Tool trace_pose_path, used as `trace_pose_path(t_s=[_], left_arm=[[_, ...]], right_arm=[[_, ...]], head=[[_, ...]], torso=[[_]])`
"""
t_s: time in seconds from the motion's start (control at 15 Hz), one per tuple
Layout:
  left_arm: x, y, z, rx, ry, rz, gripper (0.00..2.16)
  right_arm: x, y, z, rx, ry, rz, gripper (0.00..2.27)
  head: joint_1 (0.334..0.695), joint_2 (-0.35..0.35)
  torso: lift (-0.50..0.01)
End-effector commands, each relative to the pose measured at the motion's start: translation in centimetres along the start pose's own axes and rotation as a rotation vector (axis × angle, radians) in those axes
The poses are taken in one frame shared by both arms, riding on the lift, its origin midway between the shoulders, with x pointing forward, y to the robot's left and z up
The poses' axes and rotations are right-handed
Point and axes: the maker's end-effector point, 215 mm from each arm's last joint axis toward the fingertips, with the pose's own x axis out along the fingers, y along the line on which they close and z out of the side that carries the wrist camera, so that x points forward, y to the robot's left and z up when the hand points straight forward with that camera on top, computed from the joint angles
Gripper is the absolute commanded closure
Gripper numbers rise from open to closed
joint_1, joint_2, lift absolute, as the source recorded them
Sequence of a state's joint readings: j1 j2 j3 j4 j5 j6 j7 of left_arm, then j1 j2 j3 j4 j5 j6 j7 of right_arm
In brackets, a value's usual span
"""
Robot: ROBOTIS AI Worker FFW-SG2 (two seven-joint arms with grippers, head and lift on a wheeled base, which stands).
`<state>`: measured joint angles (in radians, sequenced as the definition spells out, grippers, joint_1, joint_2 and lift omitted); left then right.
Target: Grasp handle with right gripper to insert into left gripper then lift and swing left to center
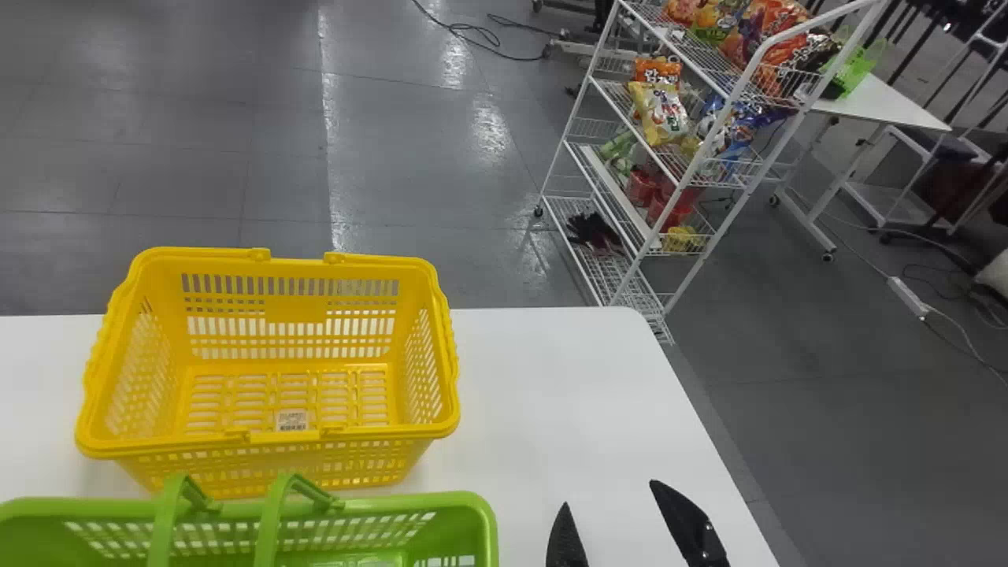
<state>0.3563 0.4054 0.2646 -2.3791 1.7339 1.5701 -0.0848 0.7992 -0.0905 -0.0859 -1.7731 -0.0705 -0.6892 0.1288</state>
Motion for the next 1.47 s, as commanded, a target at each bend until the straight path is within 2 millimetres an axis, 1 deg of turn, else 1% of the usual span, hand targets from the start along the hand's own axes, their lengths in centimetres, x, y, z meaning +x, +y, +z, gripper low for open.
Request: trace_pose_path(t_s=[0.0,0.2,0.93,1.13,1.4], left_arm=[[-0.18,0.46,0.56,-0.003,-0.006,0.002,2.13],[-0.38,0.74,1.04,0.000,-0.010,0.006,2.13],[-0.39,0.77,1.05,-0.001,-0.010,0.006,2.13],[-0.45,0.55,1.06,-0.002,-0.012,-0.001,2.13],[-0.68,0.88,1.24,-0.007,-0.018,0.006,2.13]], right_arm=[[0.00,-0.01,-0.14,0.000,0.003,0.000,0.08],[0.07,-0.03,-0.20,0.000,0.003,-0.001,0.08],[0.09,-0.11,-0.31,0.000,0.007,-0.002,0.08],[0.06,0.01,0.00,0.002,0.000,-0.002,0.08],[-0.06,0.18,0.52,0.005,-0.005,-0.002,0.08]], head=[[0.695,-0.350],[0.695,-0.350],[0.695,-0.350],[0.695,-0.350],[0.695,-0.350]], torso=[[-0.093],[-0.093],[-0.093],[-0.093],[-0.093]])
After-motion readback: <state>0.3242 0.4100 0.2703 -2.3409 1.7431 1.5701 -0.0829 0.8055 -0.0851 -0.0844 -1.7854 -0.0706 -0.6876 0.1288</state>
